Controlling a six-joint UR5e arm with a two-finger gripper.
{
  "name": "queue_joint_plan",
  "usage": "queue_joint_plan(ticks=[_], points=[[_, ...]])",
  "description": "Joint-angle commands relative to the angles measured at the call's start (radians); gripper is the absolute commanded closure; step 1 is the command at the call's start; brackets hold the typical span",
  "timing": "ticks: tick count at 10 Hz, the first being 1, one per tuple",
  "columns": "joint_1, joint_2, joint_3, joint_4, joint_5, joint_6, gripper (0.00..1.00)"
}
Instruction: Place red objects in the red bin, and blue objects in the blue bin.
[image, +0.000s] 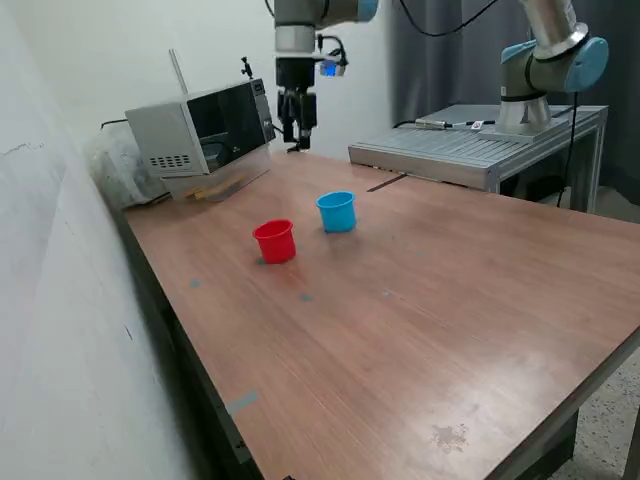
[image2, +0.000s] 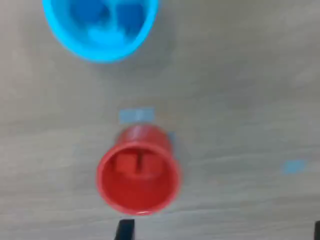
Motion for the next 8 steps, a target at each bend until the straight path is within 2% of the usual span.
queue_joint_plan(ticks=[1, 3, 5, 6, 7, 8], points=[[0.068, -0.222, 0.056, 0.216, -0.007, 0.013, 0.00], [0.125, -0.379, 0.069, 0.403, -0.012, 0.045, 0.00], [0.191, -0.488, 0.066, 0.581, -0.044, 0.074, 0.00], [0.237, -0.534, 0.067, 0.639, -0.048, 0.073, 0.00], [0.301, -0.562, 0.088, 0.701, -0.045, 0.071, 0.00], [0.328, -0.586, 0.133, 0.768, -0.044, 0.073, 0.00]])
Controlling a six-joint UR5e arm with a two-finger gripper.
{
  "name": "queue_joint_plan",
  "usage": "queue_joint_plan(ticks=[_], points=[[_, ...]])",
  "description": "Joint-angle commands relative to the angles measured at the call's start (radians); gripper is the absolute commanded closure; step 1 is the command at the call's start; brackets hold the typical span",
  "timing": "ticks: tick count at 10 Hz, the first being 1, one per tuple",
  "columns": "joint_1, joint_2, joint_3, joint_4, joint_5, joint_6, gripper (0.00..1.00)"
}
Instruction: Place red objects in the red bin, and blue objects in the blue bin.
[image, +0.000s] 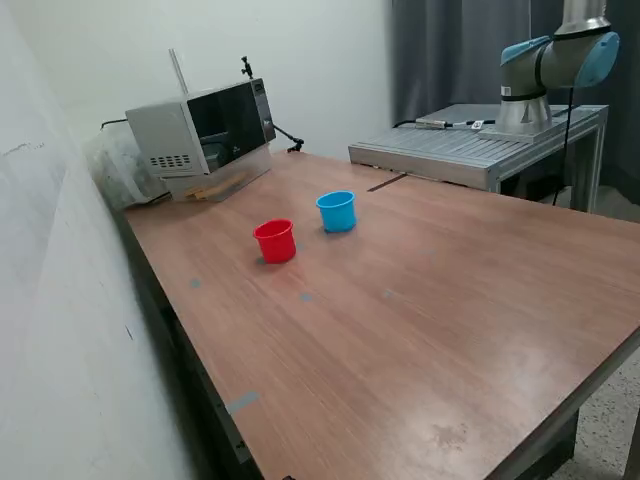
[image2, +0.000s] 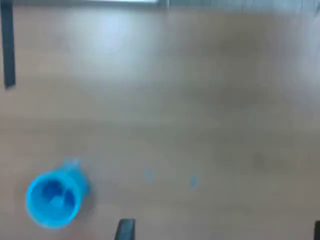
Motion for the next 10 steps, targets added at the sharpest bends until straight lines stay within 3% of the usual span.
queue_joint_plan(ticks=[1, 3, 5, 10], points=[[0.076, -0.105, 0.103, 0.145, 0.000, -0.002, 0.00], [0.078, -0.145, 0.173, 0.169, -0.001, 0.005, 0.00], [0.076, -0.145, 0.173, 0.309, -0.001, 0.002, 0.00], [0.062, -0.144, 0.174, 0.331, -0.001, 0.001, 0.00]])
